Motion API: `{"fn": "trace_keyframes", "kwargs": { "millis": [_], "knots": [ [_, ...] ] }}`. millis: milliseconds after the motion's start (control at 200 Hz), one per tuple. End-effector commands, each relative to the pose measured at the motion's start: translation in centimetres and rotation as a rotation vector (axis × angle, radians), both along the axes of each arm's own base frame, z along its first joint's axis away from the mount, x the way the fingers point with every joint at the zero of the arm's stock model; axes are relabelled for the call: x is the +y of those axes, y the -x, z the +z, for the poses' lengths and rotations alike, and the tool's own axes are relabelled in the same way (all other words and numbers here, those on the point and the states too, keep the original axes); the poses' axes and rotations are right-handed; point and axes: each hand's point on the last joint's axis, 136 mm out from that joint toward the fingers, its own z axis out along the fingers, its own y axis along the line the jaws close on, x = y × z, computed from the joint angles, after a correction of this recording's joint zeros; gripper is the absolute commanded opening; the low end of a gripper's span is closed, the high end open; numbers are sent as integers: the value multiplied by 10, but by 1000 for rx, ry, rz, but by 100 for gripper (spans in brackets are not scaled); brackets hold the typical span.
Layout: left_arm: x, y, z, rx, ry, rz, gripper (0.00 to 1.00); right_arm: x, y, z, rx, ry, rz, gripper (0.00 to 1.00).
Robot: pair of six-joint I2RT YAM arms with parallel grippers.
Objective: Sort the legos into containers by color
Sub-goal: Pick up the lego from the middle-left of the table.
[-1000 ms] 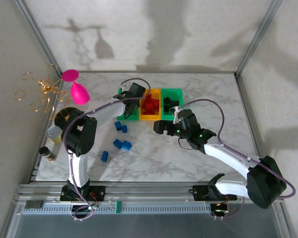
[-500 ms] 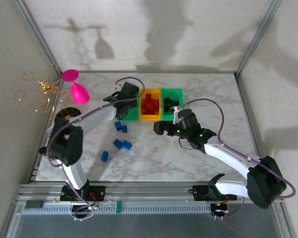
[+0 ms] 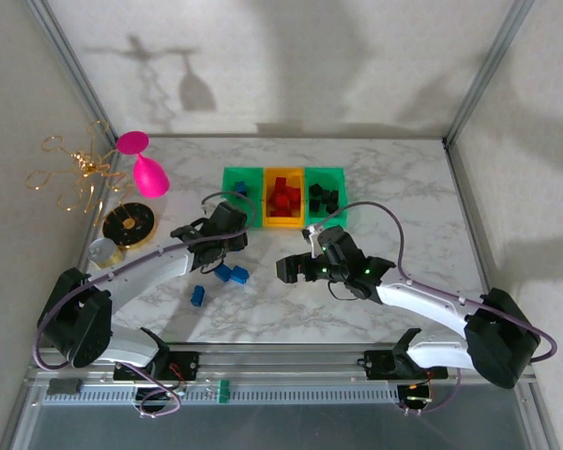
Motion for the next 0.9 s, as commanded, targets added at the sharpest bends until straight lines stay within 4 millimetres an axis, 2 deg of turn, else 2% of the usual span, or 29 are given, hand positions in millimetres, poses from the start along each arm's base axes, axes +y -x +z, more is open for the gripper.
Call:
{"fn": "trace_keyframes", "kwargs": {
  "millis": [0, 305, 736, 896],
  "knots": [
    [4, 18, -10, 34, 1, 21, 63, 7, 4, -4, 25, -55, 0, 98],
    [19, 45, -45, 99, 9, 92, 68, 7, 3, -21, 57, -28, -25, 98],
    [28, 51, -79, 162, -45, 140, 65, 7, 1, -38, 87, 9, -37, 99],
    [41, 60, -84, 167, -76, 169, 62, 7, 1, -42, 97, 16, -36, 98]
  ]
}}
